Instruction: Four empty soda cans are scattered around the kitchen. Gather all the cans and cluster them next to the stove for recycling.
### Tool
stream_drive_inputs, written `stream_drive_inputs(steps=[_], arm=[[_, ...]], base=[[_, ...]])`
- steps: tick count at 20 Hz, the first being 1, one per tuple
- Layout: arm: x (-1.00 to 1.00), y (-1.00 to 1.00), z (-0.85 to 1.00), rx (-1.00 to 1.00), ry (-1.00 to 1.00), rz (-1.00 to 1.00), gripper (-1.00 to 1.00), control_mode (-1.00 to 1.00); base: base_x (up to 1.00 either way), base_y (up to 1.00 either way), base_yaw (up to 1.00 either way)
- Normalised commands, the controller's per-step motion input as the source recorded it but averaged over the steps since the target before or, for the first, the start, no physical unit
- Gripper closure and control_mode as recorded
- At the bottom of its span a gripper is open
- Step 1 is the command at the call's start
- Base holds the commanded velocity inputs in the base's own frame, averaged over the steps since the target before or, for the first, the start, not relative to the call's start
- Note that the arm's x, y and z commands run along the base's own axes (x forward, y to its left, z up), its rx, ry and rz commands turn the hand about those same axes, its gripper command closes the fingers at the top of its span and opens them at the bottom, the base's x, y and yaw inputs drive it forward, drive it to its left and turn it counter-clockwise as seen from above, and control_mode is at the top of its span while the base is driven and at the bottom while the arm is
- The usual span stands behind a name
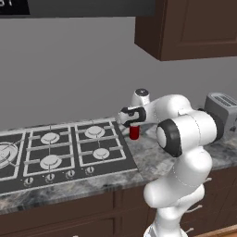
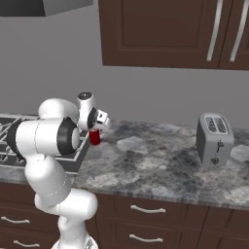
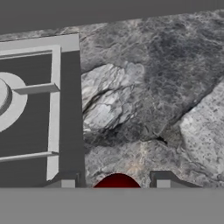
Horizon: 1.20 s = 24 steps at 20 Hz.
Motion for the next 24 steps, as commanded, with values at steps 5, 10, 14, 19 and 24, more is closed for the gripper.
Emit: stream_drive_inputs(steps=[5,10,14,19,24], arm=[[0.02,0.08,-0.19,0.05,-0.08,-0.01,1.00,-1.00],[0.01,0.07,-0.17,0.04,-0.07,0.00,1.00,-1.00],[0.00,0.01,-0.03,0.01,-0.01,0.00,1.00,-1.00],[0.14,0.00,-0.25,-0.02,0.06,0.00,1.00,-1.00],[0.06,0.02,-0.09,0.00,0.02,0.00,-1.00,-1.00]], base=[[0.00,0.00,0.00],[0.00,0.00,0.00],[0.00,0.00,0.00],[0.00,0.00,0.00],[0.00,0.00,0.00]])
